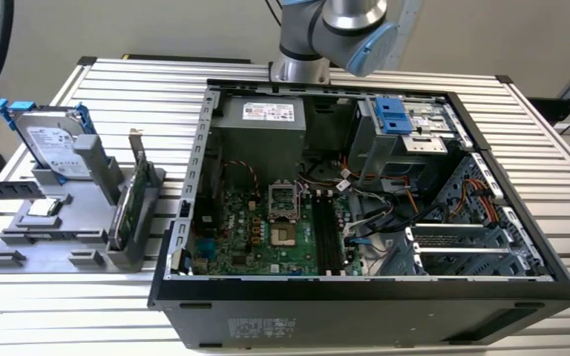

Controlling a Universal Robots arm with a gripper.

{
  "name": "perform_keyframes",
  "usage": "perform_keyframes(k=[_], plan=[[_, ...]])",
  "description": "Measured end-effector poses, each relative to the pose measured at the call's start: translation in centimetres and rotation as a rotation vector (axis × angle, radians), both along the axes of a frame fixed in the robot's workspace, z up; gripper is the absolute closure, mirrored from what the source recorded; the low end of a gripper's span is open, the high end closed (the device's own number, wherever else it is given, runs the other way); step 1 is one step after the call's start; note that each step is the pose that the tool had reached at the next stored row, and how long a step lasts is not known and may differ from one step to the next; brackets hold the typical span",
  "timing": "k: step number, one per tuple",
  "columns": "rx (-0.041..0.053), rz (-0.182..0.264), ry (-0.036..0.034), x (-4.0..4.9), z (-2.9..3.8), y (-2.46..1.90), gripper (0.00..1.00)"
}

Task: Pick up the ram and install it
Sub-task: 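Pick up the ram and move it above insertion slot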

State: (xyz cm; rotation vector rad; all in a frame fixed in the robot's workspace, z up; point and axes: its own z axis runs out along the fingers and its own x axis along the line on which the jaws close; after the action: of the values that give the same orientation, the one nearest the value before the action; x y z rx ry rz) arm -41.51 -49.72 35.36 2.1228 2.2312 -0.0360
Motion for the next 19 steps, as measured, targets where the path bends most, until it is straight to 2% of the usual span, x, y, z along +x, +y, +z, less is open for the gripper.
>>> perform_keyframes(k=[19], plan=[[-0.0001,0.0,0.0,0.0,0.93,0.0,1.0]])
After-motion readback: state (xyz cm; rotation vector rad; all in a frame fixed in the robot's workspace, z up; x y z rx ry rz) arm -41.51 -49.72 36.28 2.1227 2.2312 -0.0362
